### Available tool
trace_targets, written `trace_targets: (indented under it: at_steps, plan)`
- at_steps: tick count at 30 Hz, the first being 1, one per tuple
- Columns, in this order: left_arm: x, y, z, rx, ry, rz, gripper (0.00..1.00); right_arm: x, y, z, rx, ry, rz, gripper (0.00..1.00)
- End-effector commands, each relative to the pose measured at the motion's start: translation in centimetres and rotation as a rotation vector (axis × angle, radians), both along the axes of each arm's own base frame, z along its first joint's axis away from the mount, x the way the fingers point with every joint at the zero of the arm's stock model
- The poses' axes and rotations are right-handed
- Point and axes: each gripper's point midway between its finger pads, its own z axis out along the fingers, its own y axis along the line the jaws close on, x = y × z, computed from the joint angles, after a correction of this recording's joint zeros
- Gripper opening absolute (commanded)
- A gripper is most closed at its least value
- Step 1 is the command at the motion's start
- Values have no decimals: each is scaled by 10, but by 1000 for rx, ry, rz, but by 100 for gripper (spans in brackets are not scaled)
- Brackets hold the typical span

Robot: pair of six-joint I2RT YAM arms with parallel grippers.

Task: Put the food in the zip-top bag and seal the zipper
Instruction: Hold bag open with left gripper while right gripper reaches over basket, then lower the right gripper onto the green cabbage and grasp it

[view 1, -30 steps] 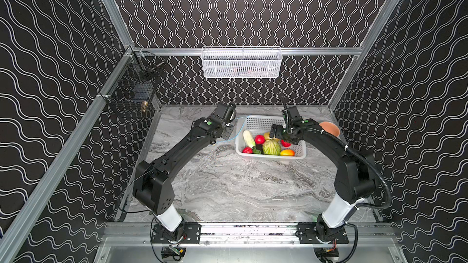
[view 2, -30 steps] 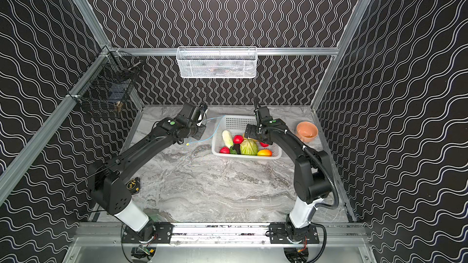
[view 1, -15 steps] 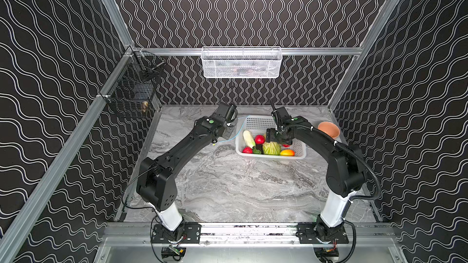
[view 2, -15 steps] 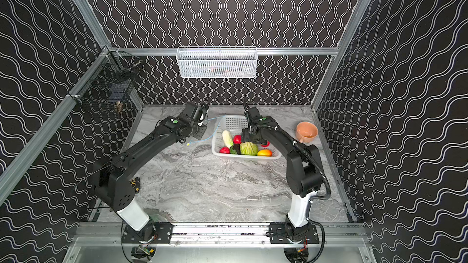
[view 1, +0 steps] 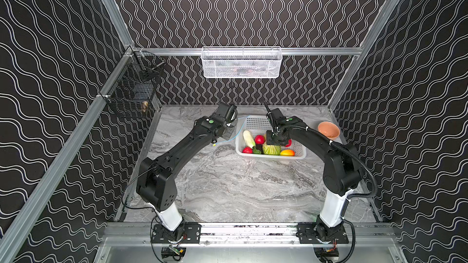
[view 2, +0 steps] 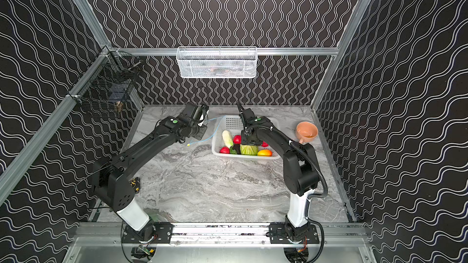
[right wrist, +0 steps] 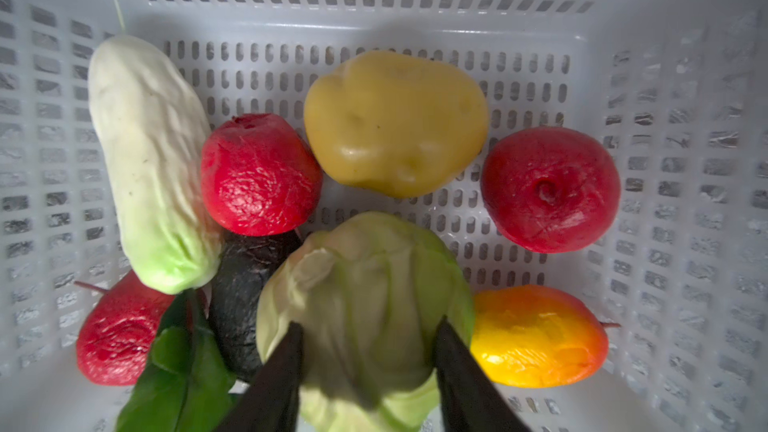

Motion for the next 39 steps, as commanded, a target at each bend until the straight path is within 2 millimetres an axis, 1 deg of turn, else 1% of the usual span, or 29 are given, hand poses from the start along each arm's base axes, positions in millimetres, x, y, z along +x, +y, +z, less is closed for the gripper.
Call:
trace_targets:
  at_steps: [1,2,6,7,14,17,18,19,20,22,25,27,29,31,32,33,34,38,39]
  plan:
    - [0,-1,2,-18,1,7,0,-2,-2,1,-14,9,-12,33]
    - [0,0,2,-18,0,9,0,-1,-3,-10,-28,31,-13,26]
    - [0,0,2,-19,-1,11,0,0,-3,-11,-32,28,-8,3]
    - [0,0,3,-19,-3,13,0,0,-2,-11,-32,27,-8,0]
    - [1,1,2,-17,-2,23,0,0,-3,-13,-35,26,-8,0]
    - [1,1,2,-17,-2,26,0,1,-3,-5,-25,7,-10,0]
    - [1,2,3,-16,-3,27,0,1,-2,-4,-22,6,-10,8]
    - [1,2,2,-14,-2,29,0,2,-1,3,-11,-11,-11,22]
    - [1,1,3,-14,-4,28,0,2,-1,13,1,-29,-12,31]
    - [1,2,3,-15,-5,29,0,2,2,21,20,-44,-7,39]
    - [1,2,3,-14,-6,30,0,1,7,30,31,-58,6,45]
    - [1,2,3,-14,-6,31,0,-1,11,29,25,-49,21,49]
    - [1,2,3,-15,-5,29,0,-3,13,22,4,-31,34,50]
    - [1,2,3,-17,-4,31,0,-5,10,12,-29,-6,34,51]
    - [1,2,3,-18,-5,30,0,-6,9,11,-41,-2,37,52]
    - [0,3,3,-16,-4,32,0,-8,10,-3,-64,29,48,51]
    - [0,4,3,-14,-8,31,0,-9,10,-7,-77,40,55,49]
    - [-3,5,4,-22,-22,26,0,-11,10,-18,-145,58,63,48]
    - [-3,5,5,-22,-25,28,0,-12,10,-20,-154,60,64,46]
